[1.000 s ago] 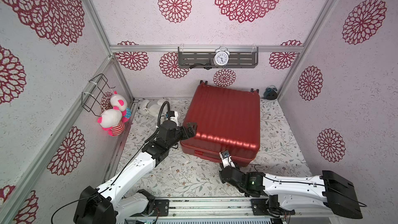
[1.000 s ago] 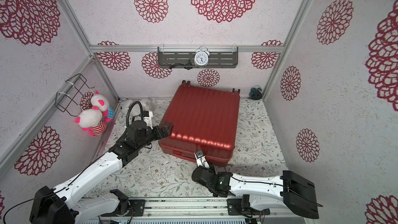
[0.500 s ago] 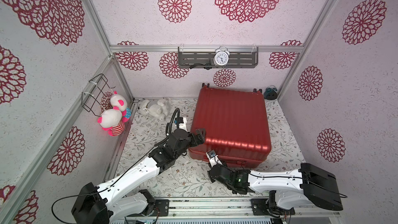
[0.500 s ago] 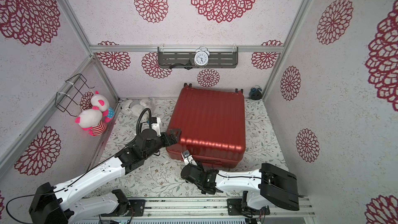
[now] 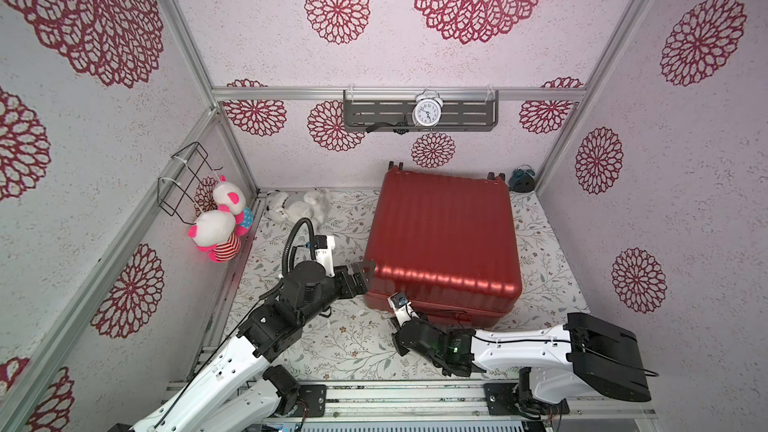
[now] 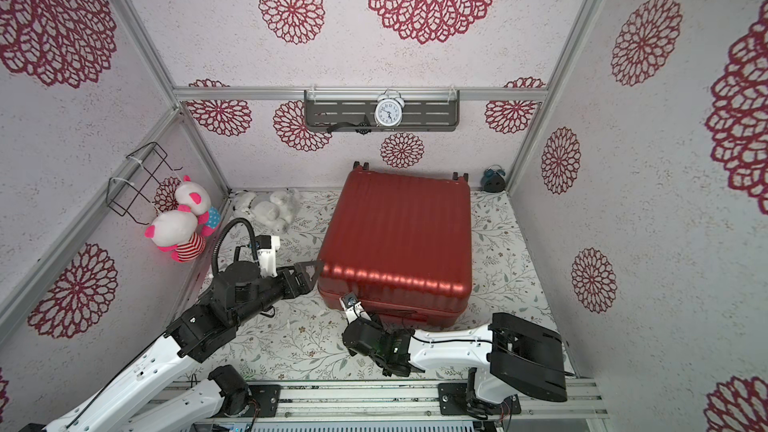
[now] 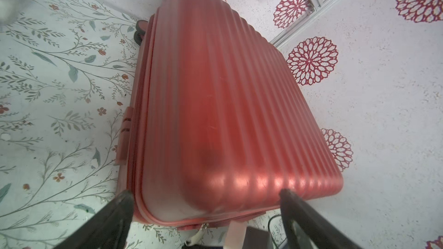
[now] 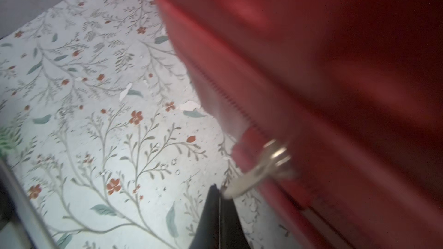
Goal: Open the suitcase zippers
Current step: Unzip the zipper on the suitcase, then adjust the suitcase at the center of the board.
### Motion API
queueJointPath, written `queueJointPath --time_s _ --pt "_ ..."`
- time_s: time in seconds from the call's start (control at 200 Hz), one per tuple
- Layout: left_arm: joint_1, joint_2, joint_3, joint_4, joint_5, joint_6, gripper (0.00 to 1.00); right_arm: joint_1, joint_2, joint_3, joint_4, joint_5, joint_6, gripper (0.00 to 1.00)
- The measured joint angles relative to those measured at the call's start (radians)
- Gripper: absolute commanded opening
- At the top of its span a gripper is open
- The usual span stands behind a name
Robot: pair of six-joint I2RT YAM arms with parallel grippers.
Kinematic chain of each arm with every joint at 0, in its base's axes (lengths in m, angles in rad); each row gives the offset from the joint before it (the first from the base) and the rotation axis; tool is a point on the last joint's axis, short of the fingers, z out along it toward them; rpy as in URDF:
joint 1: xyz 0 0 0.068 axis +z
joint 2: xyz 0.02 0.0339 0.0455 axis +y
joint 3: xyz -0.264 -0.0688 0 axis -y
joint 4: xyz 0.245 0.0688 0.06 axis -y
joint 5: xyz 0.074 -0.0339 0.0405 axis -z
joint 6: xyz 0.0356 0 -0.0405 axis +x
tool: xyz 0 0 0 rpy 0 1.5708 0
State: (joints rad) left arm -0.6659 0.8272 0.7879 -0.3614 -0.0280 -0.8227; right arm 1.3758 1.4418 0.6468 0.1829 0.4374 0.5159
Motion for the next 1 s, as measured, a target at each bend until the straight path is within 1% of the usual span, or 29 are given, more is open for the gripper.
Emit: queueJointPath --time_s 0.17,0.285,0.38,0.39,0.395,0.4,0.405,0.52,0.54,0.585,0.66,0.805,0.926,1.001 --pt "0.008 0.133 0.057 0.007 0.103 0.033 0.98 0.101 0.028 0.000 -0.019 -0.069 -0.013 0.00" --pt "0.011 0.209 0.059 0.016 0.141 0.043 0.98 0.110 0.025 -0.003 -0.024 -0.071 -0.006 0.00" --pt "0.021 0.229 0.068 0.037 0.147 0.045 0.98 0.110 -0.008 -0.028 -0.034 -0.056 0.015 0.00" --pt "0.021 0.230 0.068 0.038 0.146 0.045 0.98 0.110 -0.012 -0.031 -0.035 -0.054 0.018 0.01" --pt "0.021 0.230 0.068 0.039 0.146 0.044 0.98 0.110 -0.017 -0.033 -0.037 -0.052 0.019 0.04" --pt "0.021 0.230 0.068 0.039 0.146 0.045 0.98 0.110 -0.019 -0.034 -0.037 -0.051 0.020 0.06" --pt "0.021 0.231 0.068 0.040 0.146 0.045 0.98 0.110 -0.023 -0.037 -0.040 -0.048 0.020 0.06" --pt "0.023 0.240 0.068 0.054 0.142 0.045 0.98 0.098 -0.114 -0.069 -0.110 -0.020 0.052 0.30" --pt "0.023 0.241 0.068 0.056 0.140 0.045 0.98 0.090 -0.132 -0.071 -0.125 -0.018 0.057 0.34" --pt "0.023 0.245 0.068 0.060 0.137 0.046 0.98 0.071 -0.169 -0.076 -0.156 -0.015 0.063 0.39" --pt "0.023 0.248 0.068 0.067 0.131 0.047 0.98 0.023 -0.251 -0.093 -0.205 -0.011 0.092 0.45" --pt "0.023 0.260 0.074 0.071 0.127 0.052 0.98 -0.082 -0.422 -0.156 -0.309 0.001 0.131 0.49" --pt "0.019 0.298 0.090 0.097 0.140 0.049 0.98 -0.159 -0.570 -0.206 -0.395 -0.057 0.135 0.50" --pt "-0.011 0.329 0.090 0.143 0.153 0.040 0.98 -0.230 -0.655 -0.227 -0.446 -0.084 0.129 0.51"
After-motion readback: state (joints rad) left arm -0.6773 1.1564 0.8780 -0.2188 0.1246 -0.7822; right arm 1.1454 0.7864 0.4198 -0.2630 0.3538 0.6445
